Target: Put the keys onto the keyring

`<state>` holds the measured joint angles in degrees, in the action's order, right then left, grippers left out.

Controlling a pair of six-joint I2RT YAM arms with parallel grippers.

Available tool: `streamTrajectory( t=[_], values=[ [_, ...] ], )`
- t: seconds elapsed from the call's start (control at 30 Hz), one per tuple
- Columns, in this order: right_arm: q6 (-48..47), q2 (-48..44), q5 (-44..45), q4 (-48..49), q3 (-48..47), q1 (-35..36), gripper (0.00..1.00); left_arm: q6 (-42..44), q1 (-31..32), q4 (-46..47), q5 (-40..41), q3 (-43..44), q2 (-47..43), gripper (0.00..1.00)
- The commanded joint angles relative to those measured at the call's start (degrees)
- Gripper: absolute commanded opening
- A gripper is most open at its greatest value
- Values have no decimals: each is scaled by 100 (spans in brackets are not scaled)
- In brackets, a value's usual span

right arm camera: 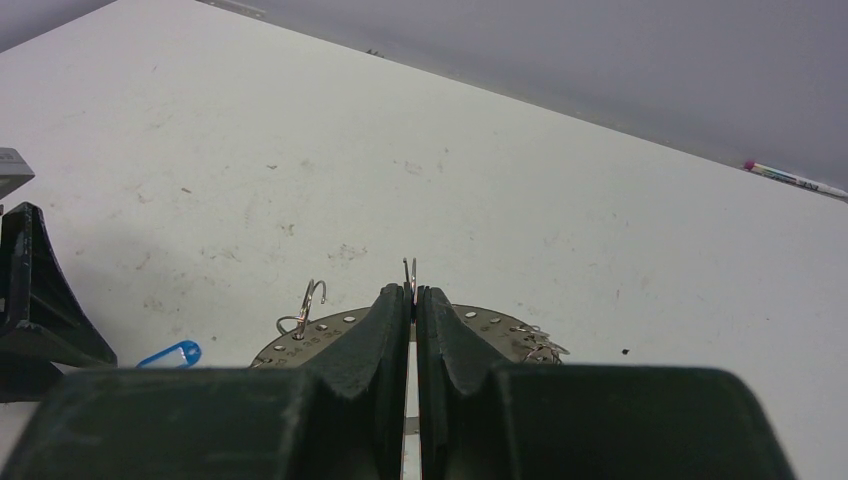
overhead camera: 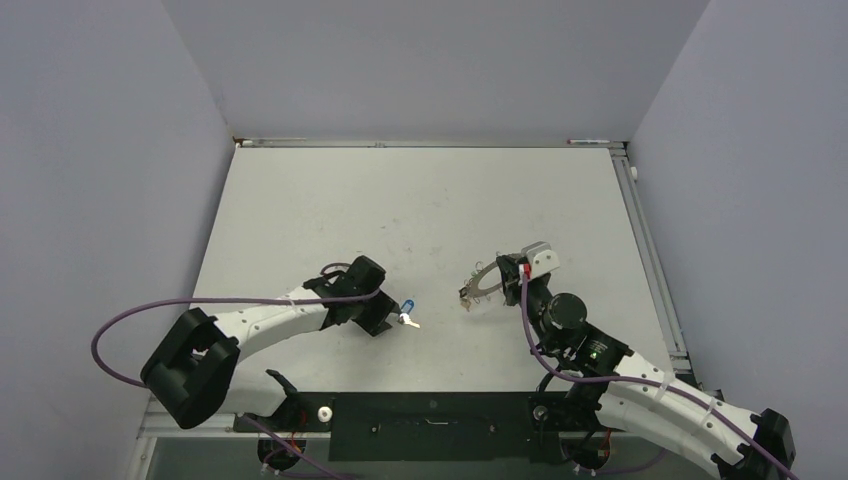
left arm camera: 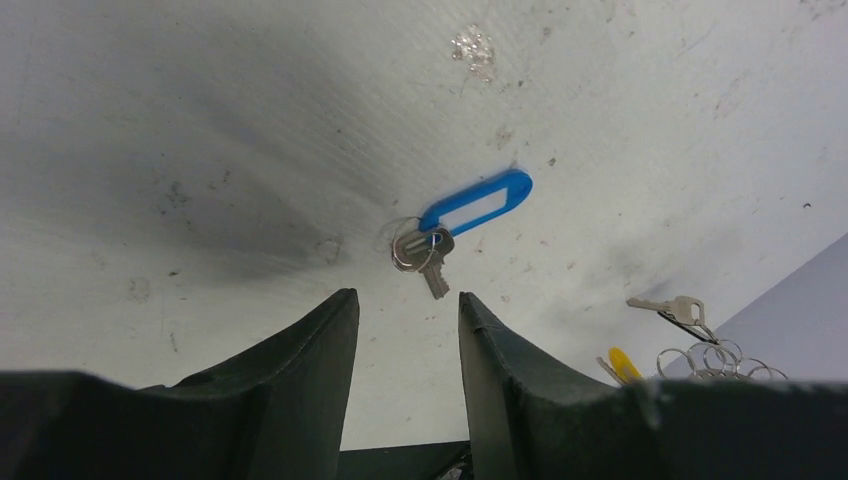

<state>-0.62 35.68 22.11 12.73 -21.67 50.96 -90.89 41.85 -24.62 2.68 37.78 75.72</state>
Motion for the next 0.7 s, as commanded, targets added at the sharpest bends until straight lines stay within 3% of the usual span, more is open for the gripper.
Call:
streamTrajectory(
  t=[0.0,0.3,0.67],
  values=[
    [36,-55,65,279,-272,-40,5,-460,8,308,244,-48,198,38],
    [-14,26,-4,272,-289,-59,5,-469,-3,730,414,-116,452,25],
    [-1,-9,2,250,-242,-61,5,-543,-2,756,346,-152,542,25]
  ],
)
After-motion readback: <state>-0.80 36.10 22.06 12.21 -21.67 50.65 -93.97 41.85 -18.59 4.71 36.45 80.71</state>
